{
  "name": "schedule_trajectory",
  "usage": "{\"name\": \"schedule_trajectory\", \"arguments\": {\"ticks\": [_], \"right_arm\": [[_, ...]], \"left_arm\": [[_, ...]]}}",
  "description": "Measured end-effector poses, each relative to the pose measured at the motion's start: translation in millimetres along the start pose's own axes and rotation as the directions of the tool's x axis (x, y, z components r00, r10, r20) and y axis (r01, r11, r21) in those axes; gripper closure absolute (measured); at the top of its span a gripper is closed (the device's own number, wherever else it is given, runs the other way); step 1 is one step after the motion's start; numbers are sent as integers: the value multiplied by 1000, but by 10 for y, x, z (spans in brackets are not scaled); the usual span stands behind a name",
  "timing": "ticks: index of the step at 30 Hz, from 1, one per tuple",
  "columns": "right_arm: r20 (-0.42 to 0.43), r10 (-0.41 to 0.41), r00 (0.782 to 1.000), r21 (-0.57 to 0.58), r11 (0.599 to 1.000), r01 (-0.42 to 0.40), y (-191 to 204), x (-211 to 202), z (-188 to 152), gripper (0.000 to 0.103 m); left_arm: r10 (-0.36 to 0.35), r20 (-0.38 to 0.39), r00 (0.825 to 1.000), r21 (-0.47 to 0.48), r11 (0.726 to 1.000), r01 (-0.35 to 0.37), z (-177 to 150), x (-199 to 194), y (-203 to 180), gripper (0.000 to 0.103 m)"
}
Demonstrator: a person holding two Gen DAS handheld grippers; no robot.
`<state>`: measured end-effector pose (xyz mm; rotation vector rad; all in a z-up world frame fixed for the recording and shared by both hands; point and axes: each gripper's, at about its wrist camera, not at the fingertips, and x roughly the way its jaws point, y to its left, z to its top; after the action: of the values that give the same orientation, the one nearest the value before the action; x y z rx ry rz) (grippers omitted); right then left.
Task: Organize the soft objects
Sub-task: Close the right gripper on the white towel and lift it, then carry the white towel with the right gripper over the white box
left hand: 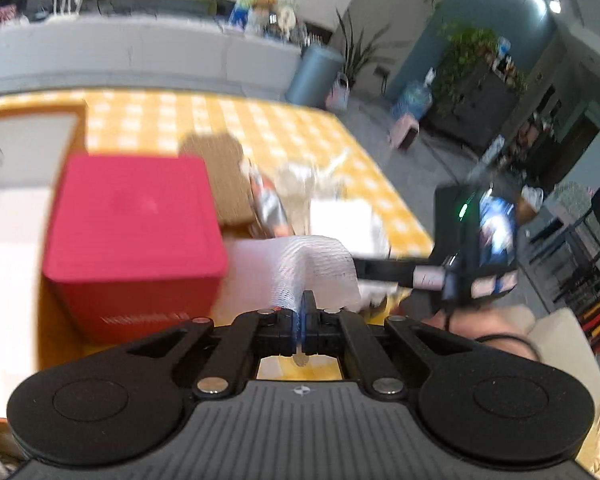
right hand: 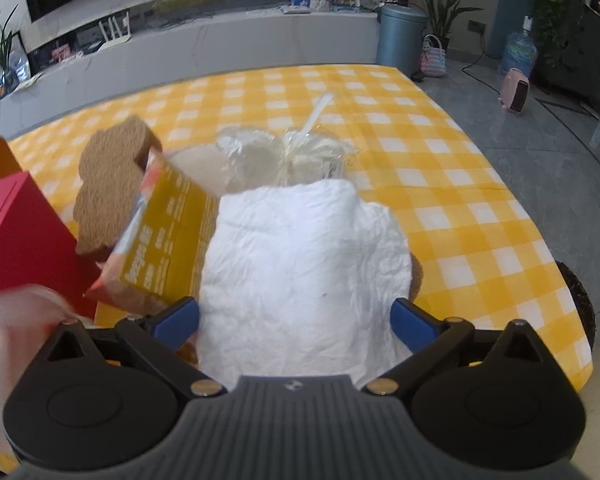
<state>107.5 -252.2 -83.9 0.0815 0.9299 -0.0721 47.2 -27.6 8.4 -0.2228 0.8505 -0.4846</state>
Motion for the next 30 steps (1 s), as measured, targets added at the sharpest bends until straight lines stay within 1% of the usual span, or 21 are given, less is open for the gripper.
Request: {"name": "schedule_trajectory", "arguments": {"ticks": [1, 2, 3, 4, 6, 7, 9, 11, 14, 17, 22, 27, 30], "right_arm": [[4, 7, 1000, 14, 1000, -7, -24, -12, -4, 19], [12, 0, 1000, 36, 999, -1, -62, -35, -6, 30], [21, -1, 1000, 63, 998, 0, -111, -67, -10, 37], [32, 23, 999, 94, 995, -26, -173, -104, -18, 41], [59, 57, 997, 131, 989, -64, -275, -184, -44, 63], [68, 66, 995, 148, 986, -76, -320, -217, -52, 66], [88, 97, 991, 196, 974, -113, -402, -274, -65, 77], [123, 121, 985, 226, 963, -147, -459, -349, -74, 79], [173, 119, 978, 232, 960, -158, -481, -462, -88, 80], [207, 145, 967, 242, 951, -195, -506, -556, -100, 81], [243, 151, 958, 220, 954, -206, -460, -698, -104, 81], [258, 179, 950, 192, 954, -231, -359, -787, -114, 81], [281, 204, 938, 175, 950, -259, -289, -887, -114, 81]], "left_arm": [[1, 17, 1000, -1, 1000, -1, 7, -57, -20, 101], [3, 31, 1000, -7, 1000, -3, 16, -109, -6, 101], [8, 43, 999, -19, 1000, -7, 41, -151, 12, 101], [14, 53, 999, -29, 999, -12, 57, -169, 17, 101], [14, 67, 998, -33, 999, -12, 63, -207, 45, 101], [15, 73, 997, -38, 999, -12, 96, -219, 68, 101], [21, 83, 996, -50, 999, -17, 115, -257, 111, 101], [27, 95, 995, -56, 998, -22, 132, -297, 124, 101], [30, 108, 994, -60, 998, -23, 157, -339, 166, 101], [39, 124, 992, -71, 997, -30, 158, -402, 236, 101], [55, 167, 984, -75, 996, -43, 165, -573, 348, 101], [61, 208, 976, -75, 996, -47, 293, -737, 482, 101], [71, 245, 967, -76, 996, -53, 380, -887, 548, 101]]}}
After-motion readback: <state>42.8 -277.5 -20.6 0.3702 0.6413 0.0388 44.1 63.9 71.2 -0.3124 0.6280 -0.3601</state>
